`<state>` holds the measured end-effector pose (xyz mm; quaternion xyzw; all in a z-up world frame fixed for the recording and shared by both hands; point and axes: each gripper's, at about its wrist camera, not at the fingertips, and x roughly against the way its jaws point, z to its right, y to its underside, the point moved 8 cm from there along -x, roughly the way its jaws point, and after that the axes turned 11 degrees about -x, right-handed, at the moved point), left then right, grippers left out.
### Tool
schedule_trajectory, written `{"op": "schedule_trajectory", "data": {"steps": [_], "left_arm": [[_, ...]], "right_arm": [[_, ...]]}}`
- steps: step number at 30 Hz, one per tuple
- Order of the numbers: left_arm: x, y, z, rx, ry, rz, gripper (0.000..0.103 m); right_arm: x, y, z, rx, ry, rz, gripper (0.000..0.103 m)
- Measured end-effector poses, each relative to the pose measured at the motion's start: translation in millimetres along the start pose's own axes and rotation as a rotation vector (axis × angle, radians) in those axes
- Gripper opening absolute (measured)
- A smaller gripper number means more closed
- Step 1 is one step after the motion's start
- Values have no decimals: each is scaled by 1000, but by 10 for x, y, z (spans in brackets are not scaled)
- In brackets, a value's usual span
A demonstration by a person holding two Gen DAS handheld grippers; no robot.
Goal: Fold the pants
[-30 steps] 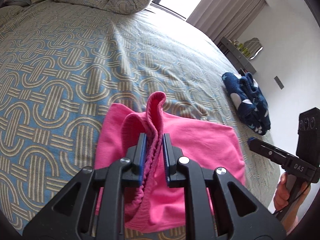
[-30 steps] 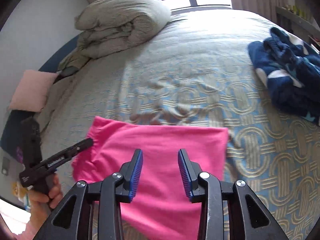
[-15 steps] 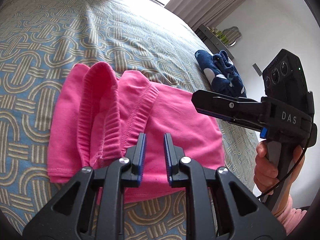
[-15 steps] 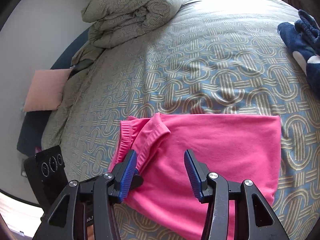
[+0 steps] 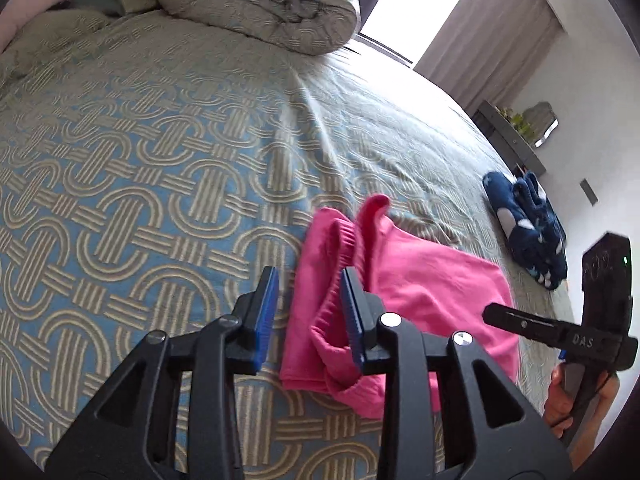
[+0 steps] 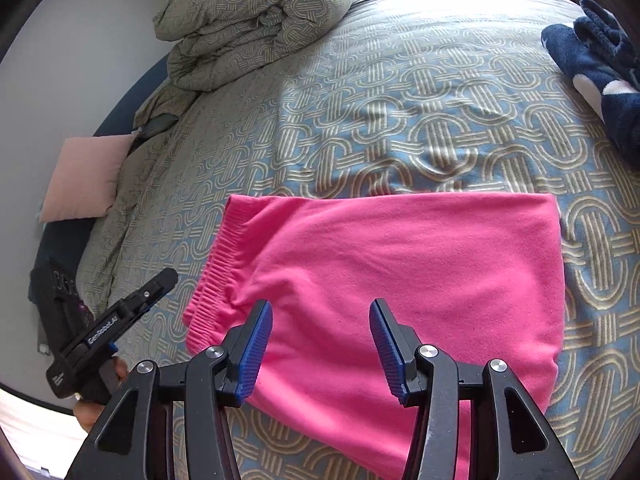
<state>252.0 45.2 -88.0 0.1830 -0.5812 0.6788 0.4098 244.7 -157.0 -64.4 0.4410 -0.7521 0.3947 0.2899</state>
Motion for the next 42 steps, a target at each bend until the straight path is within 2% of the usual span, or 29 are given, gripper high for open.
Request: {"op": "schedule_trajectory", "data": {"steps": [2,7,13,17,20,24,25,26,27,28,29,31,33,35,39,42], "left_arm": [[-71,24,225,-68,20,-24,42],[-193,64,401,-174,-15,-58,66],[-349,102,275,-171,-64,-128,69],[-490,196,199,-132,-36,-192,69],[-583,265,167,-69,50,-220,70],[-621,241,164,-59,120,-205,69],[-624,234,164,-59,130,-206,66],[-625,228,162,-59,141,-210,57],[-618,221,169,-55,157,-213,41],[-609,208,176,-45,171,-214,33],[-584,194,171,-29,177,-210,26],[-515,154,186,-12,179,-196,24],[-396,106,284,-41,161,-173,23],[-254,33,514,-80,174,-149,23],[-24,-161,1219,-195,218,-97,23],[-3,-282,1930,-247,326,-99,23]], "right_arm": [[-7,37,44,-4,40,2,51],[221,98,208,-2,76,68,52],[518,117,645,-63,129,114,62],[590,103,962,-141,128,118,67],[527,116,1163,-232,67,77,68],[287,153,1268,-322,-112,-21,71],[261,135,1259,-321,-143,-18,73],[249,108,1230,-311,-173,-13,73],[231,96,1196,-301,-189,-21,68],[206,92,1168,-293,-179,-27,55],[178,94,1142,-277,-148,-34,21],[167,92,1095,-259,-112,-29,20],[290,72,996,-220,-98,17,18],[493,48,921,-197,-102,61,17],[1098,-29,1041,-152,-60,154,17],[1693,-105,1404,-150,-10,223,17]]}}
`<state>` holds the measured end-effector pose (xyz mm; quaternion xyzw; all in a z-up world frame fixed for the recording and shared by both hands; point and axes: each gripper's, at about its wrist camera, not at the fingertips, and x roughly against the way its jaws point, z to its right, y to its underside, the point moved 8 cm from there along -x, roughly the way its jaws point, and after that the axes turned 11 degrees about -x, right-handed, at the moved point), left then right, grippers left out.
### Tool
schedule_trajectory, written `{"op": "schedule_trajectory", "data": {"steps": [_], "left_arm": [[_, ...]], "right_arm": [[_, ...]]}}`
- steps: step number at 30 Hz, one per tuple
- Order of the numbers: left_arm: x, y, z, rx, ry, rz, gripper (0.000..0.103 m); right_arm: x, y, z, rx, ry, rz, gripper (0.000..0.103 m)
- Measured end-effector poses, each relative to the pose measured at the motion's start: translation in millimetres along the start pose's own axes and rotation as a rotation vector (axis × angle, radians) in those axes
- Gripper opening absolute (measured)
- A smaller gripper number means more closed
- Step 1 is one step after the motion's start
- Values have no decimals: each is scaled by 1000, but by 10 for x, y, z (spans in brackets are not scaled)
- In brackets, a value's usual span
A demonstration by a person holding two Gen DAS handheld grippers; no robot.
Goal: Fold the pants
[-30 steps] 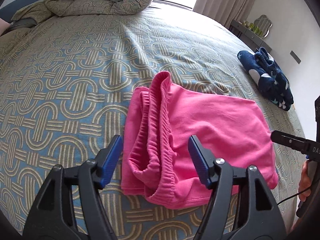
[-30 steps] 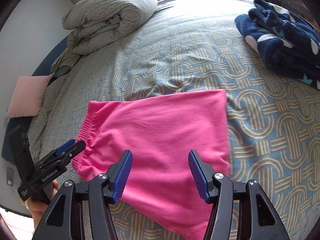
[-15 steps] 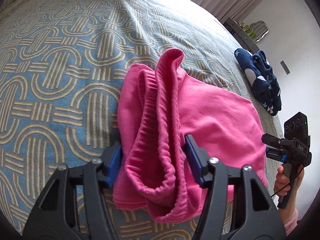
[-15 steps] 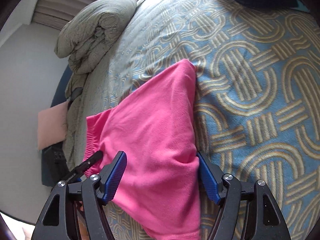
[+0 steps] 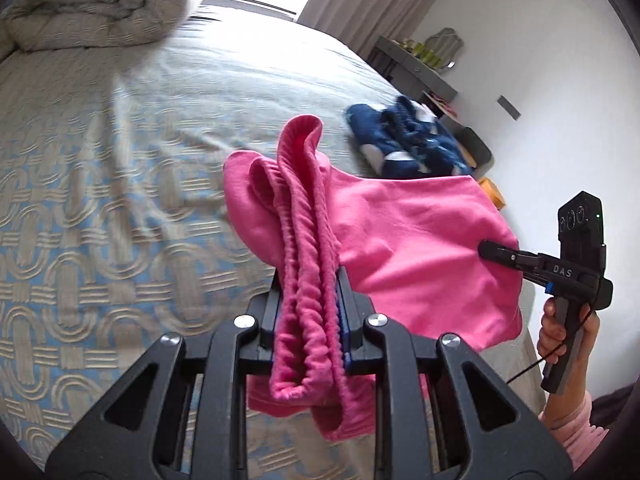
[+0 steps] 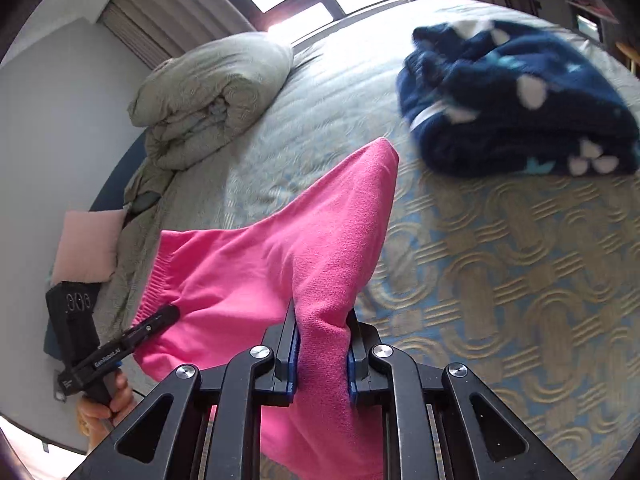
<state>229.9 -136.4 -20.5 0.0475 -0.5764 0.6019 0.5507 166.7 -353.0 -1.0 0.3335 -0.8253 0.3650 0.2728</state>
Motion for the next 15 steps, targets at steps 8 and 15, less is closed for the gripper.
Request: {"op": "schedule_trajectory", "data": {"steps": [8,15], "left_arm": [[-1155,-704,1965,-191,202,-44,23],[-2568,-657,3213,-363,168,-150,41]], "right_arm": [[1576,-644,1362,-75,248,213,17],[2463,-1002,3098,-244,549,381,34]]}}
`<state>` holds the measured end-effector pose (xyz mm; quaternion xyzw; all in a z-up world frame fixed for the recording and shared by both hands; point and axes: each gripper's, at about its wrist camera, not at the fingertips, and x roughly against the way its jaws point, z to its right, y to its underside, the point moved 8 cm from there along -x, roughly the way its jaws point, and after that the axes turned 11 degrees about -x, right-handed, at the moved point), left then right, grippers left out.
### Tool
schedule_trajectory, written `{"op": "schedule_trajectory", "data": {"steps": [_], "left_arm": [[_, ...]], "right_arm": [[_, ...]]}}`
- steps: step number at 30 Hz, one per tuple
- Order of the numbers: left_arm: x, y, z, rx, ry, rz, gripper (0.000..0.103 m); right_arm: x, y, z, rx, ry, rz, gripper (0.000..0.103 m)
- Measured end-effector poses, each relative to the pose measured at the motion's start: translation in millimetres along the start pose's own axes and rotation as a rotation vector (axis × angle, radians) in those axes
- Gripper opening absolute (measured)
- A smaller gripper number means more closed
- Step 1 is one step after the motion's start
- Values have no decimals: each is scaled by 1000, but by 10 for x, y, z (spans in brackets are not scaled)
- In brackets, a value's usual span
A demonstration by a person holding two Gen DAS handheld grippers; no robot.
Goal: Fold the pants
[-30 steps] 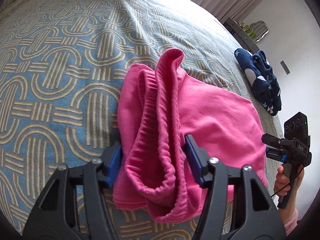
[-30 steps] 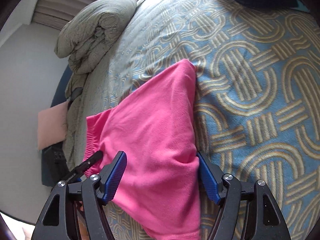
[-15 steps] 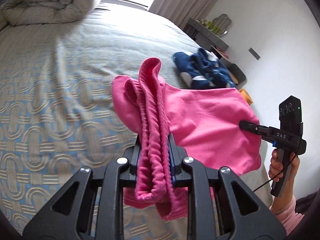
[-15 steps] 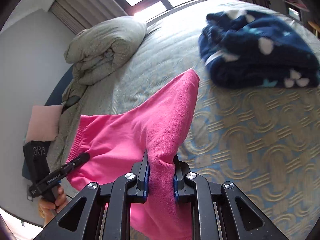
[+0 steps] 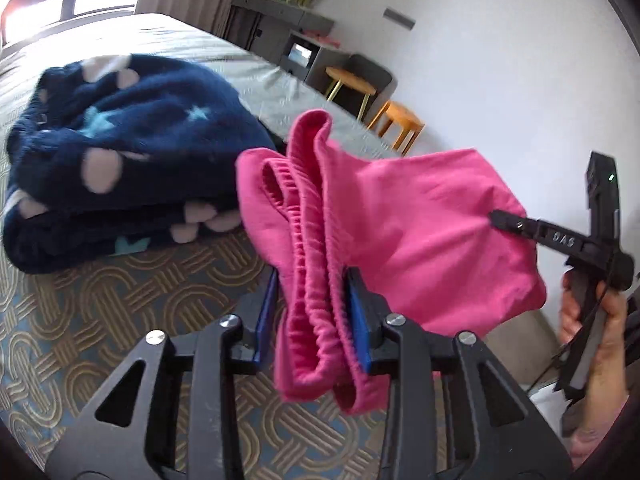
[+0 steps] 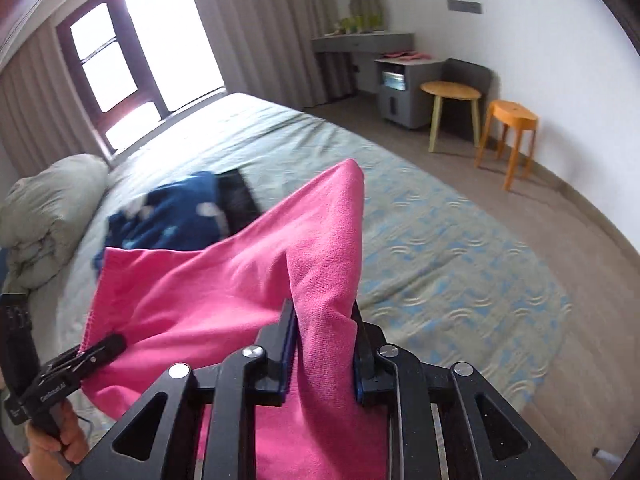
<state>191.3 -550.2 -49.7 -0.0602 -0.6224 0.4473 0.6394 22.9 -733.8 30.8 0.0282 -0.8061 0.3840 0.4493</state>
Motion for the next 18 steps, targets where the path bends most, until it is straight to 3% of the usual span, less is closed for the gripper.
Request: {"op": "schedule_trajectory", "data": {"steps": [2,3,5,8,11,13,15,18], "left_arm": [[-334,248,-50,5,-59,-131,41],[-380,379,-100,24,-61,-152,41],[-329,548,-182,42,-31,-140,45],[-115,712,-288,42,-49,-142,49],[224,763,-160,23,-64,-112,57],[482,753,34,-14,-53,-69,63],[721,710,237,-63,-54,-20,78],[1060,748,487,-111,-63,39,83]], "right_arm": [[-306,71,680,-101,225,-43,35],[-385,189,961,-151,309,-66,37],[-374,425,1235,-188,285,-61,37],[-128,812,1247,-192,204,-15,37],[171,1163,974,-157,137,16,37],[384,1336,701,-122,152,57,42],[581,1465,445,-99,181,102,56],[835,1653,93,-73,174,128,60]]}}
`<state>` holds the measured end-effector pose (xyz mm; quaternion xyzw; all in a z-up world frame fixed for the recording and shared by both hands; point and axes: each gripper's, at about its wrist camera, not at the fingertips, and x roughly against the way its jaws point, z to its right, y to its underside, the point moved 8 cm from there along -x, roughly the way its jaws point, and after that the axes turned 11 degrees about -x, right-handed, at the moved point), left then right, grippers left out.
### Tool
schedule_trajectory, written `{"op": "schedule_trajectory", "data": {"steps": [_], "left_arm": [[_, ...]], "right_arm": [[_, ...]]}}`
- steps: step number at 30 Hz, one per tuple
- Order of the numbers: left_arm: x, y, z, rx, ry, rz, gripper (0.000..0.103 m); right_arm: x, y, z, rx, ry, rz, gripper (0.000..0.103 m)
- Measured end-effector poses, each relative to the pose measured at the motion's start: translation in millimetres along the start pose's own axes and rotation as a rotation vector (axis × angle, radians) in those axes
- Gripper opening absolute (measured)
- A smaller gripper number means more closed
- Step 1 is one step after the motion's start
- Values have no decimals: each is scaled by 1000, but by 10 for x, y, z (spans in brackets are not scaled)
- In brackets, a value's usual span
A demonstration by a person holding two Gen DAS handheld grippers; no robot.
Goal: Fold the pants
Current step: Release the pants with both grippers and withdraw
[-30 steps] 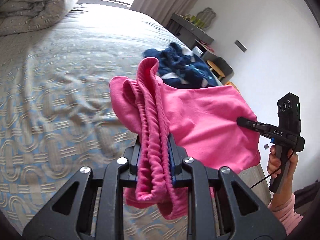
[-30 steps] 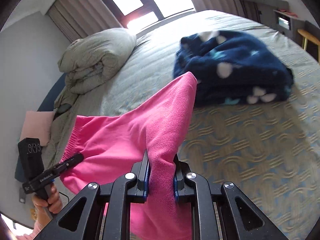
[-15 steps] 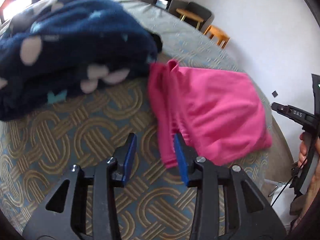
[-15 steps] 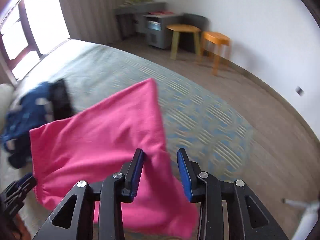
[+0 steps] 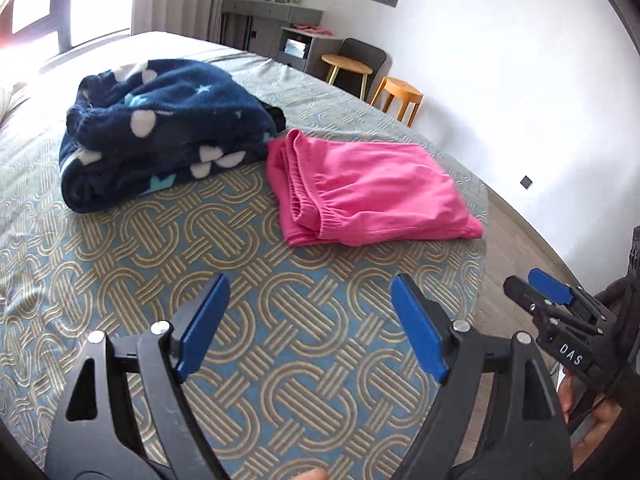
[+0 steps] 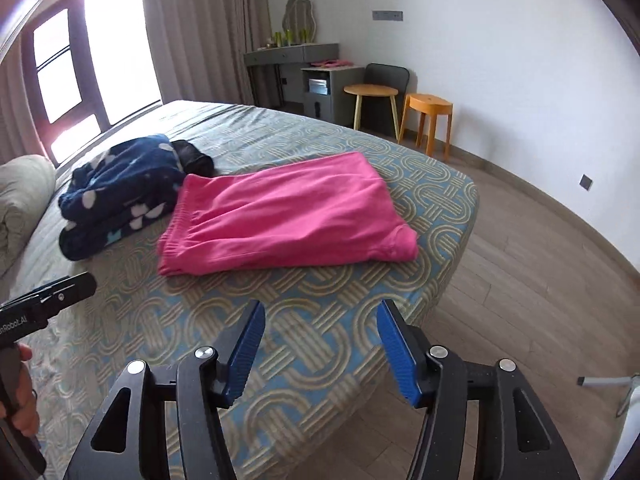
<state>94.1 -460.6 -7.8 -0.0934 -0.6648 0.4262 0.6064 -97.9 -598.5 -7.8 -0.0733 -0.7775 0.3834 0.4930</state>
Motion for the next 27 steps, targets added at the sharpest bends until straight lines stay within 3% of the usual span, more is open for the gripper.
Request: {"op": "schedule_trajectory", "data": {"steps": [6,8,13,20,27], "left_arm": [[573,153,16,-1,-57,33,83],[718,184,-19,-12,-91,55,84],[1106,306,-126,-6,-151,94,88],[1355,330,-117,-14,-214,134,89],[1461,289,74,-77,-210,155,89]], "right_arm": [[673,210,-301,-12,-22,73,72],[865,280,-377,-18,-66,83,74],[1150,384,-500,3,-74,98,75],[1426,417,-618,29,-79,148,75],[1573,420,-585,13,-80,162,75]]}}
